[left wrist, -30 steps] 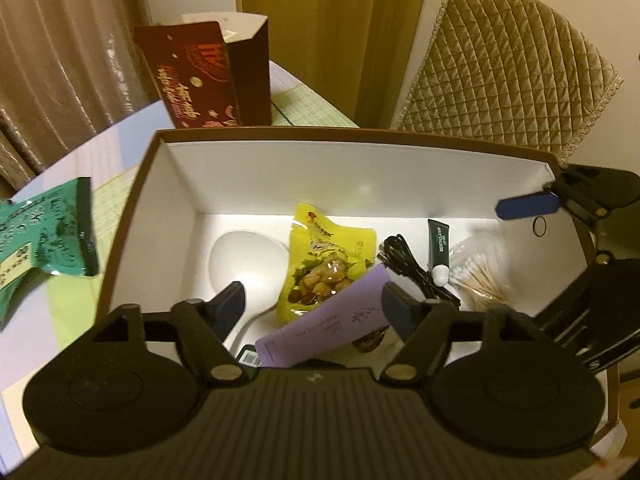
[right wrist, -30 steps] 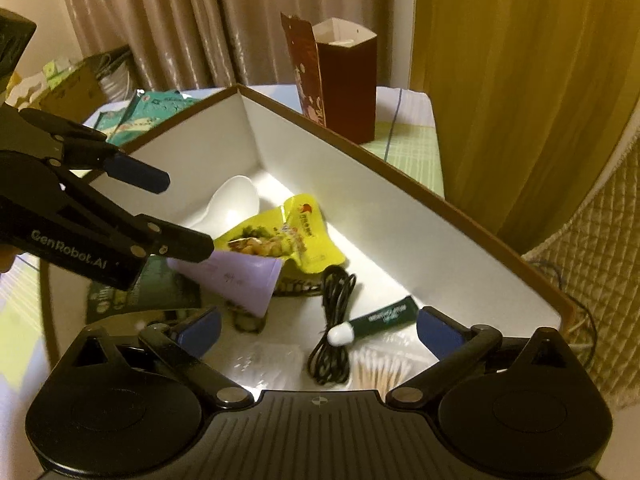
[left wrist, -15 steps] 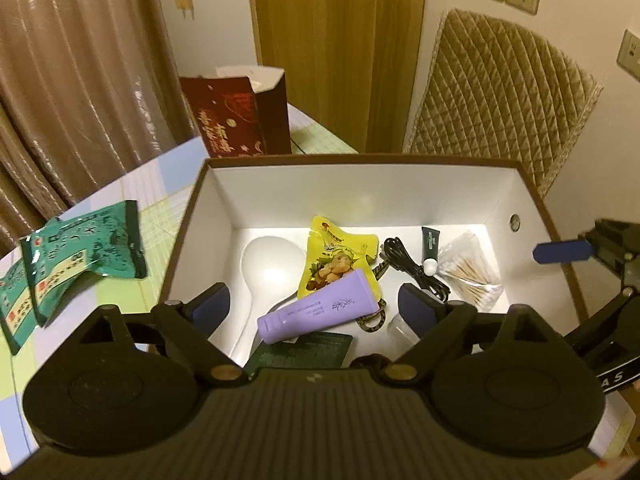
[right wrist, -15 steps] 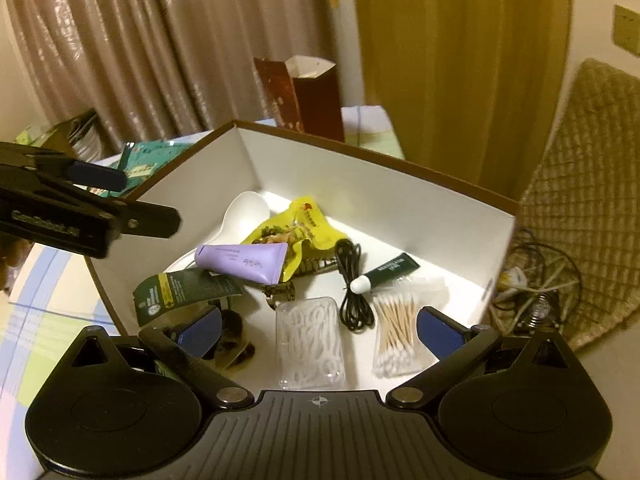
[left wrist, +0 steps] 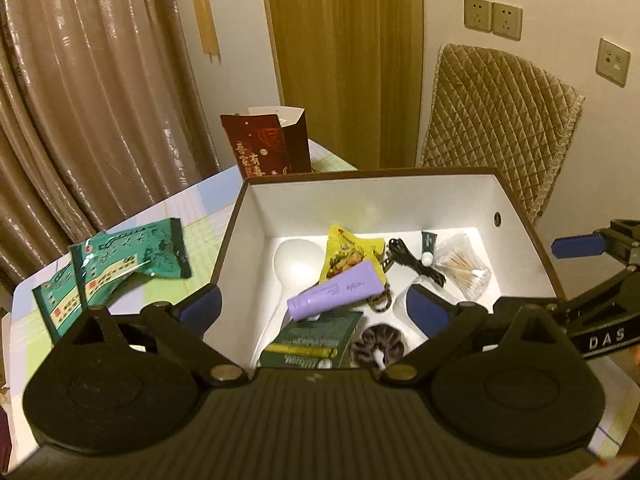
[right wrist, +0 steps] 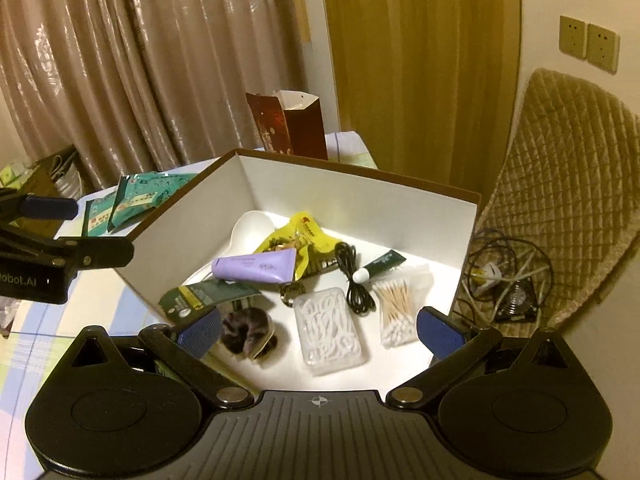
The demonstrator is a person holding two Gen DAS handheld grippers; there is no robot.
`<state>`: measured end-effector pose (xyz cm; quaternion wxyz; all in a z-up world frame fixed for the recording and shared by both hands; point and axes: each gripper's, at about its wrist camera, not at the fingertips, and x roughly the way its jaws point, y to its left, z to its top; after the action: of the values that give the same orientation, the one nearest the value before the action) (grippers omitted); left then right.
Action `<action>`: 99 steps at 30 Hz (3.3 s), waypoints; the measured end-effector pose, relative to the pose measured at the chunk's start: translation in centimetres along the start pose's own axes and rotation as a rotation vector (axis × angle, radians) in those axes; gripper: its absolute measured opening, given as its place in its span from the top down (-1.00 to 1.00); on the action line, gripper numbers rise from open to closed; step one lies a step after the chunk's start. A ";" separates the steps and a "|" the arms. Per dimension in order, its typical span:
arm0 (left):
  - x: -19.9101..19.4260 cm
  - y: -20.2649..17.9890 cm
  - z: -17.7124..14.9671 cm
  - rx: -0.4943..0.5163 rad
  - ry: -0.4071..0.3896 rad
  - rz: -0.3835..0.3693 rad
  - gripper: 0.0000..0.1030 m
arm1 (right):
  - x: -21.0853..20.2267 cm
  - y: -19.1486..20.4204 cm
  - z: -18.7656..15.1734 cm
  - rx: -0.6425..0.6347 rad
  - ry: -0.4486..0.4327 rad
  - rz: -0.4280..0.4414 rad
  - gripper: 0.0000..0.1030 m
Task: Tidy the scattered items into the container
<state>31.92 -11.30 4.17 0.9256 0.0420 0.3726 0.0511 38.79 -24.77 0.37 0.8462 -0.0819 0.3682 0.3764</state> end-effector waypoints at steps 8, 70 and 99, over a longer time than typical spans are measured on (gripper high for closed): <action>-3.6 1.0 -2.7 -0.047 0.009 0.018 -0.89 | -2.4 2.5 -1.8 -0.007 -0.001 -0.034 -0.96; -8.6 0.8 -11.7 -0.088 0.173 -0.020 -0.89 | -5.5 8.7 -8.6 -0.038 0.102 -0.117 -0.96; -8.3 -0.1 -12.4 -0.079 0.190 -0.021 -0.89 | -5.2 8.0 -9.5 -0.036 0.134 -0.116 -0.96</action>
<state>17.34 -11.99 0.96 0.8874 -0.0036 0.4570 0.0601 25.49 -26.08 -1.77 0.8385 -0.1433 0.4116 0.3270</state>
